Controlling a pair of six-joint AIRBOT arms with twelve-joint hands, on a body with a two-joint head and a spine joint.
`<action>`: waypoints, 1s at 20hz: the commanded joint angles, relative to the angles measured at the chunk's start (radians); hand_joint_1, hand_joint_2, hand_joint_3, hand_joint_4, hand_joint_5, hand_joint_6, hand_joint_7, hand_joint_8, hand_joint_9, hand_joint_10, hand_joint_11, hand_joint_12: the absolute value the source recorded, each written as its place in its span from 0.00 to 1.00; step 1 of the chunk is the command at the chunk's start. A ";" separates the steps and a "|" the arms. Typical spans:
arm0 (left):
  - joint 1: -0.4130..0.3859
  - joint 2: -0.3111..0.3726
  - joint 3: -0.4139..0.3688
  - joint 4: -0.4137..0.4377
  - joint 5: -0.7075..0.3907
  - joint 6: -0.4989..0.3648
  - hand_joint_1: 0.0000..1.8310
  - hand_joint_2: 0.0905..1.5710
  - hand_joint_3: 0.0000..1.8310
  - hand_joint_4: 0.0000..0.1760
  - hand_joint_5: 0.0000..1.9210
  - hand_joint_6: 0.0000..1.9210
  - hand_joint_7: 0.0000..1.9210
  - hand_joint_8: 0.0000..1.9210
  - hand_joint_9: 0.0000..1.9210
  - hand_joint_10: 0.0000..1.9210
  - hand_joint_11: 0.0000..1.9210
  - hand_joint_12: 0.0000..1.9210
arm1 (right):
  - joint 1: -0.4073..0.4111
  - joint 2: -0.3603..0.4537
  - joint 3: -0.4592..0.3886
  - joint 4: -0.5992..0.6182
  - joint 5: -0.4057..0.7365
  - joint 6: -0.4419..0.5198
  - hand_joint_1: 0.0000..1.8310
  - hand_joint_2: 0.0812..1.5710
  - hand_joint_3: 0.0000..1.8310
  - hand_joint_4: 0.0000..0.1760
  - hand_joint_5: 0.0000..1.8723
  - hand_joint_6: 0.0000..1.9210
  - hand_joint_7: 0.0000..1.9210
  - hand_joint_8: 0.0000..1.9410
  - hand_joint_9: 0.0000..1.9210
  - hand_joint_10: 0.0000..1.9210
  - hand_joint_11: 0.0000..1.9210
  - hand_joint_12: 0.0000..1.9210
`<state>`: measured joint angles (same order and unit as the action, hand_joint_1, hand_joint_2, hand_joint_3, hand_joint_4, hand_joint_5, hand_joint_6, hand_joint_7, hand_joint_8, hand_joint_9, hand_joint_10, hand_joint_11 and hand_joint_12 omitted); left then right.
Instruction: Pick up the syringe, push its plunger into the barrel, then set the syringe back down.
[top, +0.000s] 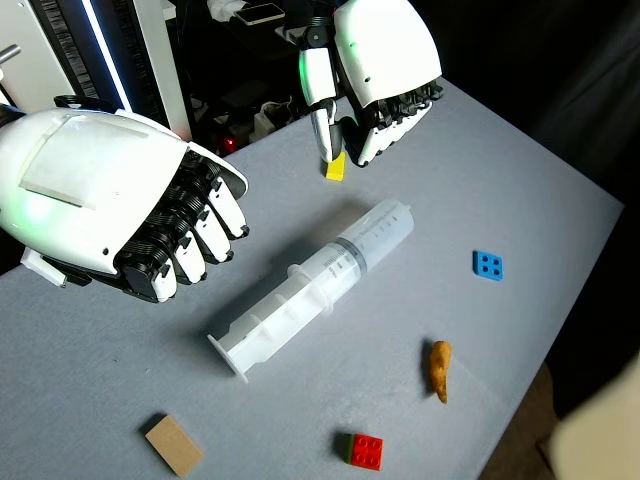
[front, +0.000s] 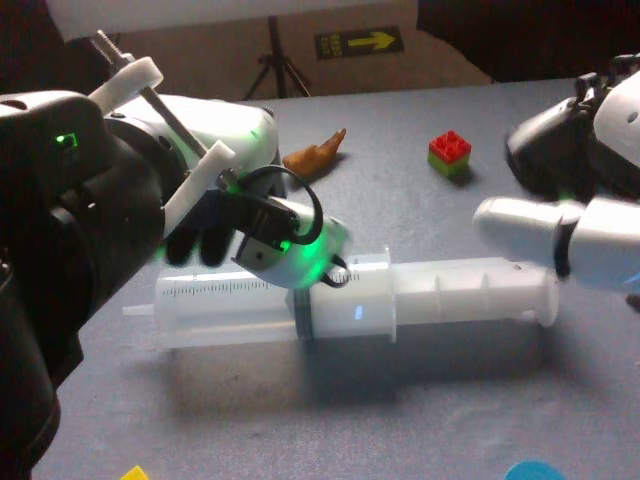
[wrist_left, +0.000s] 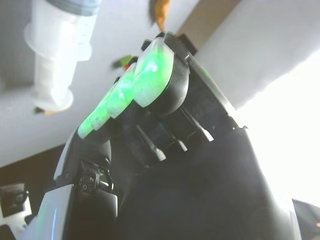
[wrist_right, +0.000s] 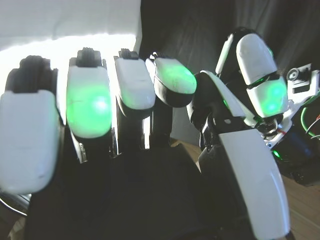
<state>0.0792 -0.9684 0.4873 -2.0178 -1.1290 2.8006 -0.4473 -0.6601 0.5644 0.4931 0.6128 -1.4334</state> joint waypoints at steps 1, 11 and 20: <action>-0.009 -0.002 -0.002 0.086 0.006 0.001 0.12 0.76 0.01 0.24 0.12 0.00 0.08 0.00 0.06 0.00 0.00 0.19 | 0.007 0.009 0.000 -0.031 0.113 0.006 0.09 0.73 0.00 0.00 0.15 0.00 0.15 0.00 0.17 0.01 0.00 0.53; 0.037 -0.057 -0.002 0.112 0.004 -0.020 0.12 0.74 0.00 0.30 0.08 0.00 0.05 0.00 0.02 0.00 0.00 0.10 | 0.005 0.011 0.000 -0.031 0.124 0.013 0.07 0.74 0.00 0.03 0.15 0.00 0.16 0.00 0.17 0.00 0.00 0.52; 0.113 -0.141 0.002 0.202 -0.095 -0.117 0.39 0.65 0.00 0.52 0.02 0.00 0.00 0.00 0.00 0.00 0.00 0.00 | 0.003 0.011 0.002 -0.031 0.133 0.019 0.07 0.74 0.00 0.03 0.15 0.00 0.16 0.00 0.18 0.00 0.00 0.54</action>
<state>0.2035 -1.1088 0.4881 -1.9011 -1.2137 2.6839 -0.4515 -0.6559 0.5648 0.4900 0.6315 -1.4200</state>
